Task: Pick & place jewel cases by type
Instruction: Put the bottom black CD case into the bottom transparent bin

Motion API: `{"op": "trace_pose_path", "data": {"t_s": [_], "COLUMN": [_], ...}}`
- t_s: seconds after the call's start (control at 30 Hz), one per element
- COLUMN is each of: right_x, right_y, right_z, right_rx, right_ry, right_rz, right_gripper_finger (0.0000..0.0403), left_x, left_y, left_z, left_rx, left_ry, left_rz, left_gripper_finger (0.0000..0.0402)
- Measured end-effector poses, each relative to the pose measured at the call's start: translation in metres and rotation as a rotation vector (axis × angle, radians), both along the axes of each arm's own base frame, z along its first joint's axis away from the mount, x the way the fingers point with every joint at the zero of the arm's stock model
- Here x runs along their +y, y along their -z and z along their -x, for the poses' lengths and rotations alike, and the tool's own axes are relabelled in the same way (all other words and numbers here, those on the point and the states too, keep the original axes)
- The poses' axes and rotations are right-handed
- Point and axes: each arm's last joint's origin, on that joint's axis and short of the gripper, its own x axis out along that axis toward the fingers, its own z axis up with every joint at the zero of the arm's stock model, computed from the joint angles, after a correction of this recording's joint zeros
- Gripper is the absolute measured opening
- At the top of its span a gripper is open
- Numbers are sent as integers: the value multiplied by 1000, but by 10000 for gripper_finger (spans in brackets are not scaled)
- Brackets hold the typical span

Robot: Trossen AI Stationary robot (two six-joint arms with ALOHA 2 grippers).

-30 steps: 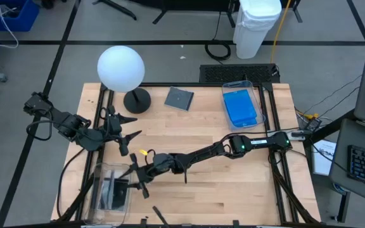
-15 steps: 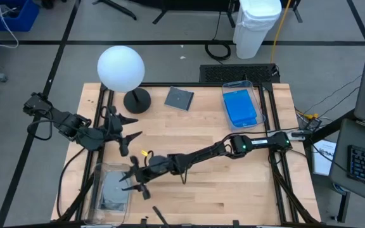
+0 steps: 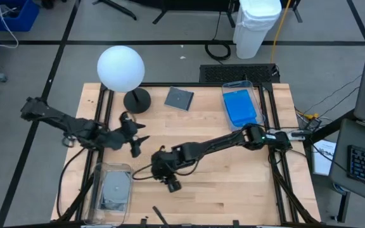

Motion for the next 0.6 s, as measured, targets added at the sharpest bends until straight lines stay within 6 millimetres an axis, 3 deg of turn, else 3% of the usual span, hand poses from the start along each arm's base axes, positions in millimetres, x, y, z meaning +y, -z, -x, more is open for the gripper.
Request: {"op": "trace_pose_path", "data": {"t_s": [0.23,0.37,0.6], "right_x": [-19,-35,-53], "right_y": [7,10,11], "right_z": [68,122,216], "right_rx": [-30,-173,-475], "right_ry": [169,311,495], "right_rz": [70,53,-32], "right_gripper_finger": [136,126,118], "left_x": [44,89,173], "left_y": [24,39,56], "left_z": [-46,-66,-86], "left_rx": [29,81,161], "left_ry": [40,-8,-202], "left_rz": [73,58,171], "left_gripper_finger": [237,237,237]}}
